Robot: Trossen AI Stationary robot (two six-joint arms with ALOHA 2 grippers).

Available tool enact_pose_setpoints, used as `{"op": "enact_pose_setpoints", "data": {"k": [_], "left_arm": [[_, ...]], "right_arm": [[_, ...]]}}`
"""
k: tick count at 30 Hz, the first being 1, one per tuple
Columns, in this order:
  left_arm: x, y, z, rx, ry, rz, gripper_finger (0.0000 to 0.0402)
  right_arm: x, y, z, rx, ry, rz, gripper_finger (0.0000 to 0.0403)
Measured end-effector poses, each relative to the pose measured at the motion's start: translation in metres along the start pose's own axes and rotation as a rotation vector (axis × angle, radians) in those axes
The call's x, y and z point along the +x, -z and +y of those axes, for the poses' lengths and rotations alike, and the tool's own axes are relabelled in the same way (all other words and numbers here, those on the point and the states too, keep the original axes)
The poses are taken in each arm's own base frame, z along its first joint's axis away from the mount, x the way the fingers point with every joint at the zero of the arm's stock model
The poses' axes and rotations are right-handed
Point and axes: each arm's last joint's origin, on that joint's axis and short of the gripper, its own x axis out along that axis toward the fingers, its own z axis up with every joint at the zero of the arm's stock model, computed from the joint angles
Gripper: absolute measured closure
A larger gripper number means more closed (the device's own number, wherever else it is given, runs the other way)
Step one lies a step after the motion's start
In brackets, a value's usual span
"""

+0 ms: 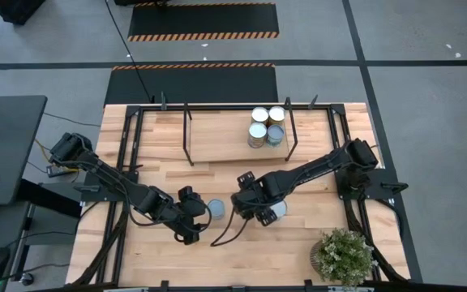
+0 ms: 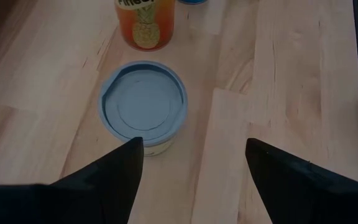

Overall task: Pick and place cans onto a shelf
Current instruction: Put the canned pineapple on the shelf

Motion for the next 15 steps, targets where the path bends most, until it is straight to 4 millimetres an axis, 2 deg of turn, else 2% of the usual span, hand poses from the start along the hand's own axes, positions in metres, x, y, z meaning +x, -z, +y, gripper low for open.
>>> {"op": "enact_pose_setpoints", "data": {"k": [6,15], "left_arm": [[0.0000,0.0000,0.0000,0.000,0.000,0.000,0.0114],[0.0000,0.0000,0.0000,0.000,0.000,0.000,0.0114]], "right_arm": [[0.0106,0.0074,-0.0044,0.021,0.029,0.019,0.0025],[0.0086,0.0050,-0.0039,0.025,0.045,0.018,0.0025]]}}
